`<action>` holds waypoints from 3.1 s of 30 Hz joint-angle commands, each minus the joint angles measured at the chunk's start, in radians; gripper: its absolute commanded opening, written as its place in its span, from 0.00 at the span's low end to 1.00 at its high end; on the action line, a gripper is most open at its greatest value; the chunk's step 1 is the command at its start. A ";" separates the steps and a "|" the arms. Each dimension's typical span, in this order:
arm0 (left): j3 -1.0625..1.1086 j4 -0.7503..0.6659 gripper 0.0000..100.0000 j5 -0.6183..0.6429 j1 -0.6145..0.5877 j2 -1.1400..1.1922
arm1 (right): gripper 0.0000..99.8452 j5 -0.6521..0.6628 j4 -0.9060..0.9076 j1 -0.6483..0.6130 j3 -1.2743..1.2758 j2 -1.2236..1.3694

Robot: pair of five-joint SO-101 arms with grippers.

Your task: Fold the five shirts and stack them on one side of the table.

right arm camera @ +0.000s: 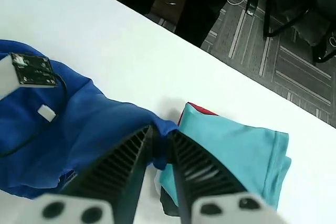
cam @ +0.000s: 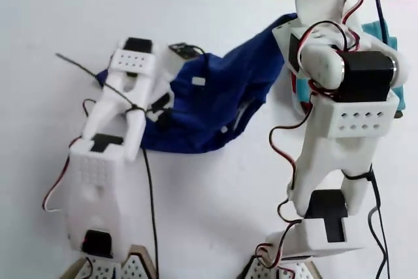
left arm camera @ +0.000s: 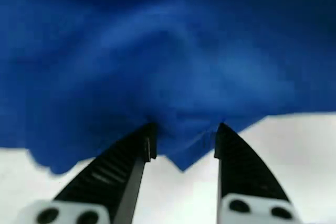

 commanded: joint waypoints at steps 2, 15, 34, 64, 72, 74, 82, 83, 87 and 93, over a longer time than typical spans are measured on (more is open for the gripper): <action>-0.035 -0.055 0.14 -0.012 -0.017 0.002 | 0.02 0.009 -0.008 0.010 -0.006 -0.027; -0.369 0.074 0.03 -0.017 -0.204 0.000 | 0.02 0.000 -0.015 0.001 0.005 0.097; -0.661 0.152 0.21 -0.006 -0.245 0.137 | 0.02 0.006 -0.108 0.002 -0.003 0.231; -0.001 -0.008 0.21 -0.310 -0.037 -0.020 | 0.02 0.009 -0.214 0.010 0.006 0.234; -0.001 -0.135 0.16 -0.252 -0.040 0.006 | 0.02 0.009 -0.213 0.010 0.006 0.234; -0.008 -0.167 0.16 -0.195 -0.055 0.000 | 0.02 0.009 -0.213 0.010 0.006 0.234; -0.159 -0.121 0.16 -0.163 -0.075 0.011 | 0.02 0.009 -0.211 0.010 0.006 0.234; -0.162 -0.121 0.16 -0.163 -0.074 0.012 | 0.02 0.009 -0.211 0.010 0.006 0.234; -0.168 -0.124 0.16 -0.160 -0.075 0.012 | 0.02 0.009 -0.211 0.010 0.006 0.234; -0.266 -0.064 0.16 -0.106 -0.098 0.011 | 0.02 0.009 -0.211 0.010 0.006 0.234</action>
